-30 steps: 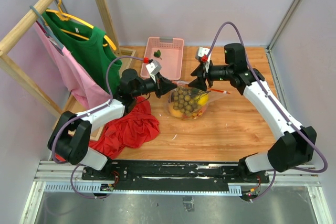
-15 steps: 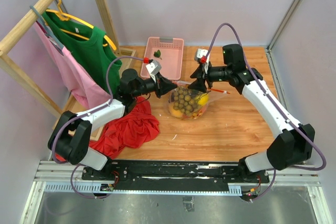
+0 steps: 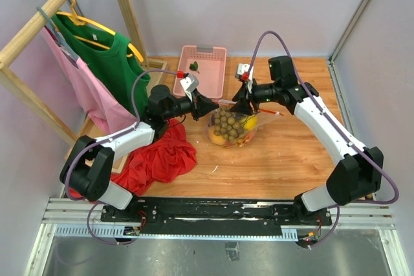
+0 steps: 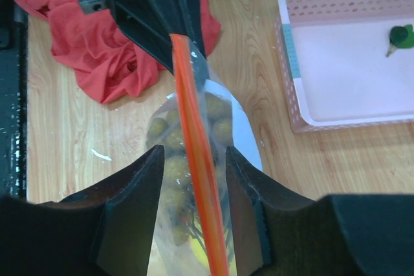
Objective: Open the zip-top bag and remove the fake food
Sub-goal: Open the zipper of the food storage bag at the center of the board.
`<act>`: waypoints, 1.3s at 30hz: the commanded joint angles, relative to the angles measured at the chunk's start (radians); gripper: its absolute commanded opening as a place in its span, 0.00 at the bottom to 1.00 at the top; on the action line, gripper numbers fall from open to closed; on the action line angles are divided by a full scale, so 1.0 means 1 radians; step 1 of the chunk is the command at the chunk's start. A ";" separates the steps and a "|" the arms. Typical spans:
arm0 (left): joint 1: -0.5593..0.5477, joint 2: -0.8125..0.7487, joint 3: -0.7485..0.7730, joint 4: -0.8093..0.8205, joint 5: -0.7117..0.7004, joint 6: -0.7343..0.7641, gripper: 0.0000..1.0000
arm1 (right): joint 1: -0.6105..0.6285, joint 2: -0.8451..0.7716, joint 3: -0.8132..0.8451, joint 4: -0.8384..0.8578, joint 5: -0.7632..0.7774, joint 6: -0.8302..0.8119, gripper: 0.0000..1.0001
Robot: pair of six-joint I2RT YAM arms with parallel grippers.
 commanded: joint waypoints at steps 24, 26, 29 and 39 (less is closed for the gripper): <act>-0.009 -0.006 0.015 0.050 0.016 -0.007 0.00 | 0.001 0.001 0.037 0.001 0.030 -0.005 0.32; -0.009 -0.007 0.014 0.049 0.016 -0.007 0.00 | 0.003 0.005 0.033 -0.008 0.038 -0.025 0.31; -0.009 -0.005 0.014 0.049 0.015 -0.007 0.00 | 0.009 0.011 0.022 -0.022 0.048 -0.055 0.29; -0.009 -0.007 0.009 0.051 0.016 -0.010 0.00 | 0.011 0.028 0.004 -0.046 0.050 -0.110 0.23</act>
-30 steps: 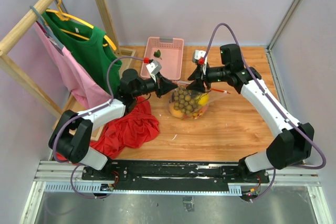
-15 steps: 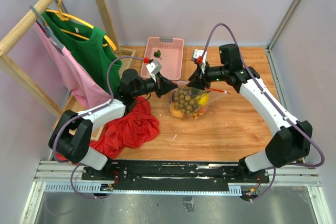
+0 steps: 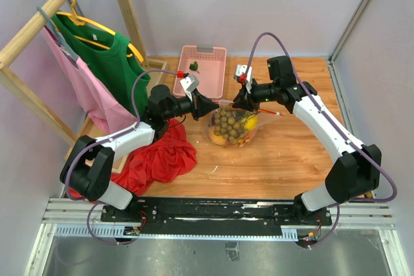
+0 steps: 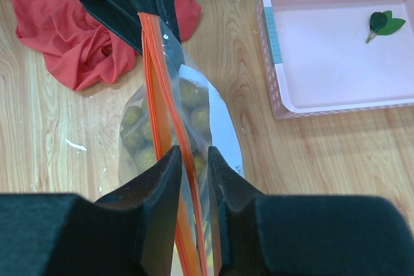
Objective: Open the zip-top bag and remove the fake food
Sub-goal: Open the zipper of the food storage bag at the center of the board.
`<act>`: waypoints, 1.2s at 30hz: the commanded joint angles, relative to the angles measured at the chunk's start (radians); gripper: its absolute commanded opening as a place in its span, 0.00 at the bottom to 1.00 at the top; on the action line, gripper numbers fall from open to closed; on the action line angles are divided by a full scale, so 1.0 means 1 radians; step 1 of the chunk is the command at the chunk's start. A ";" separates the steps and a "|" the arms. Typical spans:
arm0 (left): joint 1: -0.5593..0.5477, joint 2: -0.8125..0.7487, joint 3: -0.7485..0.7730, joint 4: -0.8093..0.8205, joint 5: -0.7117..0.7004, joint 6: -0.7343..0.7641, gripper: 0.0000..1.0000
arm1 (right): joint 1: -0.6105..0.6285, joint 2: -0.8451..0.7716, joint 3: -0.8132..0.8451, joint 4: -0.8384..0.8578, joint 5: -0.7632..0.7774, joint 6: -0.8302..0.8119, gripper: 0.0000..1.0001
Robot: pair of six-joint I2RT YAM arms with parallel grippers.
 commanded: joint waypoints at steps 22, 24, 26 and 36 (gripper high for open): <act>-0.010 -0.013 0.009 0.062 -0.017 -0.041 0.00 | -0.061 0.019 0.063 -0.034 -0.029 0.022 0.01; -0.010 -0.018 0.010 0.064 -0.036 -0.050 0.01 | -0.076 0.011 0.070 -0.020 -0.024 0.042 0.01; -0.009 -0.023 0.015 0.060 -0.064 -0.072 0.17 | -0.088 0.003 0.074 -0.005 -0.022 0.057 0.01; -0.010 -0.060 0.124 -0.067 -0.183 -0.285 0.81 | -0.200 -0.038 0.130 0.056 0.013 0.245 0.01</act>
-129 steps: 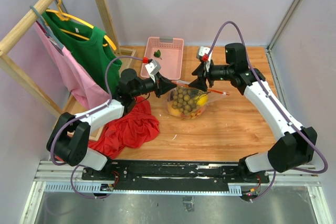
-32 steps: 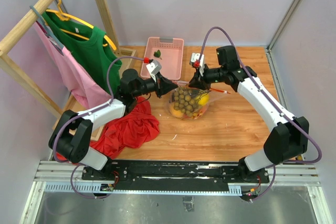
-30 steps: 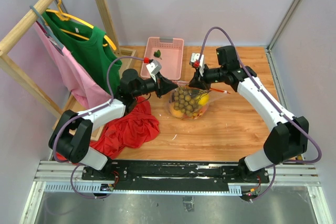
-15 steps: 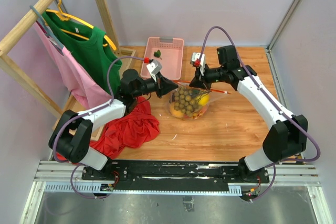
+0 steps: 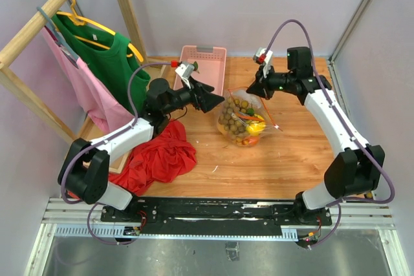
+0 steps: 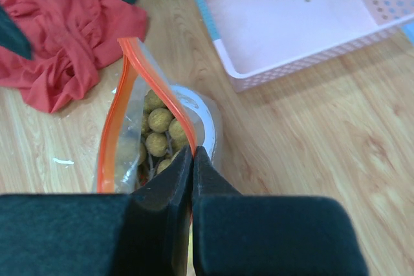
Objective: Open the zip-top bag and remove the fake food
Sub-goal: Open the zipper of the food storage bag at the center of the board.
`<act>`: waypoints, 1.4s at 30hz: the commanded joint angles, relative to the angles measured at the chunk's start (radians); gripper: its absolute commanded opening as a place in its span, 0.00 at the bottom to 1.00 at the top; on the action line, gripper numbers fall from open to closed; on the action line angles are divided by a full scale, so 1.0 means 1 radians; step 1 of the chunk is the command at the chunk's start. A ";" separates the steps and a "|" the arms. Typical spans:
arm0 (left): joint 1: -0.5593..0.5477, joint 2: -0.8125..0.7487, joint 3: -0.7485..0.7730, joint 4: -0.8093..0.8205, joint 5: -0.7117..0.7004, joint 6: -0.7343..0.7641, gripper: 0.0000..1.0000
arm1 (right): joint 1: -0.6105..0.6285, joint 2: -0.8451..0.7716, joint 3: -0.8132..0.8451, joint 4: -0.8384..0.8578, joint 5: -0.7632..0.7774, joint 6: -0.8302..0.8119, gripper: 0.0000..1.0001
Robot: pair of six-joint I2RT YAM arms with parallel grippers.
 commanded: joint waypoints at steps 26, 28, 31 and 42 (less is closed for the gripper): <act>-0.021 0.015 0.062 -0.303 -0.245 -0.564 0.65 | 0.028 -0.059 -0.279 0.433 0.173 0.545 0.01; -0.025 0.022 0.055 -0.305 -0.237 -0.577 0.55 | 0.029 -0.026 -0.247 0.435 0.154 0.573 0.01; -0.037 0.034 0.055 -0.308 -0.237 -0.584 0.53 | 0.029 0.023 -0.203 0.450 0.139 0.638 0.01; -0.057 0.219 0.208 -0.419 -0.217 -0.579 0.59 | 0.081 0.088 -0.168 0.481 0.164 0.713 0.01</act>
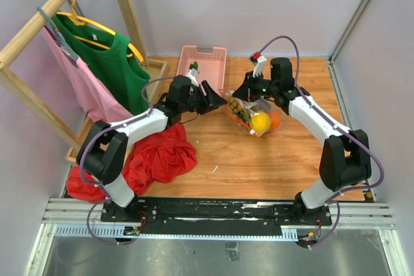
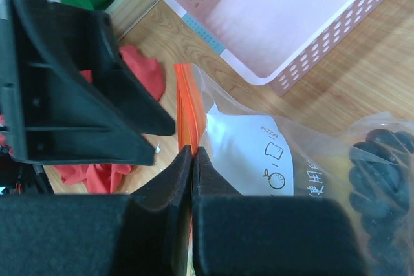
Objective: Open the zip-top bag and remove the fake food
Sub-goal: Open the zipper of the food storage bag at the center of the board.
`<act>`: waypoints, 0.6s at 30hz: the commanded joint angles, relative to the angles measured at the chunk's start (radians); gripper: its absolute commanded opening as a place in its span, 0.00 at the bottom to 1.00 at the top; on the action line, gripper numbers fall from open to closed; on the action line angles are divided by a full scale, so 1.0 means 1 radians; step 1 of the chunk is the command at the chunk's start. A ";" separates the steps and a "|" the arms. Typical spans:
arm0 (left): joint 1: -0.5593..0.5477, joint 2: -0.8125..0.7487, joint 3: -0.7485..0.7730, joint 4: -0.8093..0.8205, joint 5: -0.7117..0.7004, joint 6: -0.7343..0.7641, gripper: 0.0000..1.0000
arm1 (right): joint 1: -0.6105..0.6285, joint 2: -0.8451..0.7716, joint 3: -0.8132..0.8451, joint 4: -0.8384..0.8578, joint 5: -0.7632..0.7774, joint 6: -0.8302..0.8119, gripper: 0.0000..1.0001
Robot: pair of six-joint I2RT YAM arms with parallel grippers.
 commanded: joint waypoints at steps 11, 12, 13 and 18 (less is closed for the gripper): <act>-0.025 0.166 0.176 -0.191 0.008 0.052 0.22 | 0.021 0.013 0.022 0.034 0.026 0.007 0.01; -0.025 0.165 0.184 -0.197 0.011 0.058 0.14 | 0.021 0.014 0.023 0.027 0.033 -0.005 0.01; -0.025 0.163 0.194 -0.213 0.011 0.066 0.10 | 0.022 0.015 0.023 0.019 0.043 -0.023 0.01; -0.024 0.109 0.232 -0.341 -0.024 0.151 0.00 | 0.020 0.013 0.015 -0.031 0.109 -0.135 0.01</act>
